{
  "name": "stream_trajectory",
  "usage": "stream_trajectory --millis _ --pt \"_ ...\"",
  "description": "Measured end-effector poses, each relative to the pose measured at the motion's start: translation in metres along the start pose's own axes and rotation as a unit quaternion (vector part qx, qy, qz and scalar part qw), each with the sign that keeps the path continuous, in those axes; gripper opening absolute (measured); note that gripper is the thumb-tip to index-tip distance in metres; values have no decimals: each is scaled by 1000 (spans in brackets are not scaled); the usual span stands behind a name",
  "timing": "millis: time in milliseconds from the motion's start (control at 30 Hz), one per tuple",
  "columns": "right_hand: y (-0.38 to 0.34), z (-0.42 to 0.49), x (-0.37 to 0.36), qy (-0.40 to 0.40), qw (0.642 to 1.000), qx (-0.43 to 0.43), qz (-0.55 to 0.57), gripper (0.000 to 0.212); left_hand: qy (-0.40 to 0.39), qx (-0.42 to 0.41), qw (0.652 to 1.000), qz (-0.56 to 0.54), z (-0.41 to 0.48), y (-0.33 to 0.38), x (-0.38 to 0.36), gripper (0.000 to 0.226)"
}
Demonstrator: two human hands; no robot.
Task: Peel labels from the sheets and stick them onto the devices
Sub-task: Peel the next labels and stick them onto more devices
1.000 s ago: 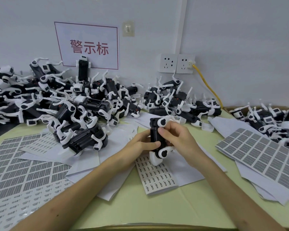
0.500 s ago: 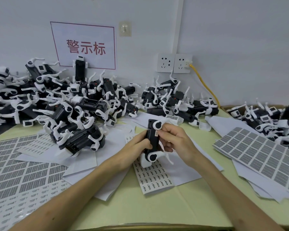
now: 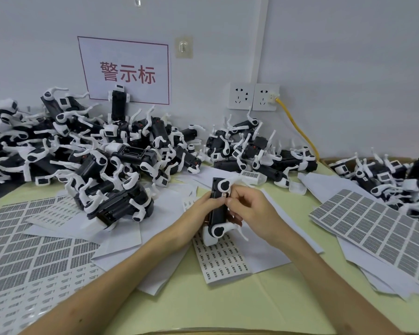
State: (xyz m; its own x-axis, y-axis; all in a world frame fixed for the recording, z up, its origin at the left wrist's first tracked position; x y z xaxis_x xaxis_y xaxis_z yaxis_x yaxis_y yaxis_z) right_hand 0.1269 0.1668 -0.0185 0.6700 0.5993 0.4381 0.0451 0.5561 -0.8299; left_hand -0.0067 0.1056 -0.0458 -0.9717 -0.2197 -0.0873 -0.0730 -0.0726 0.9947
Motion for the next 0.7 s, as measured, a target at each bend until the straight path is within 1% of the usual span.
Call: stream_trajectory --millis 33,67,100,167,200,267,333,367,467,533,633,700 --pt "1 0 0 1 1000 7 -13 39 15 0 1000 7 -3 0 -2 26" --pt "1 0 0 4 999 13 -30 38 26 -4 1000 -2 -8 -1 -2 38" --pt "2 0 -2 4 999 17 -50 37 36 -11 999 -14 -15 -3 0 45" --pt "3 0 -5 2 996 22 -83 36 71 -23 997 -28 -18 -1 1 50" --pt "4 0 -6 2 996 22 -87 36 78 -10 996 -42 -17 2 -2 53" --pt "4 0 -5 8 996 24 -82 35 78 28 991 -101 -18 6 -6 50" --pt "3 0 -2 29 997 26 -69 35 70 27 988 -137 -18 5 -3 40" --pt "3 0 1 46 997 28 -61 33 61 19 988 -138 -18 4 -2 40" --pt "0 -1 7 93 994 33 -45 30 48 9 990 -136 -18 5 -3 53" --pt "-2 -1 11 115 992 33 -27 31 42 4 989 -138 -17 8 -1 49" --pt "-1 -1 21 178 984 21 -26 35 23 9 980 -198 -18 8 2 46" --pt "1 -1 28 207 978 6 -8 34 12 15 974 -227 -20 9 2 47"
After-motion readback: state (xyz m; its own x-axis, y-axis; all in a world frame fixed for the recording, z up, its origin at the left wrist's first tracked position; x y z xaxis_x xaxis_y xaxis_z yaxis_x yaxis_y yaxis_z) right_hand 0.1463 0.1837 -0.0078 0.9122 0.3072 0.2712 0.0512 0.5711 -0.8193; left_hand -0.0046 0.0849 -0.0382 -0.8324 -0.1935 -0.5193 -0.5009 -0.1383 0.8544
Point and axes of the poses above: each hand's wrist, its own z-axis towards the middle knuckle, its own x-axis out of the back of the hand, y = z × x, the point moved 4 cm from there along z, towards the middle knuckle, and after that the axes turned 11 degrees about -z, right-handed, at the moved point
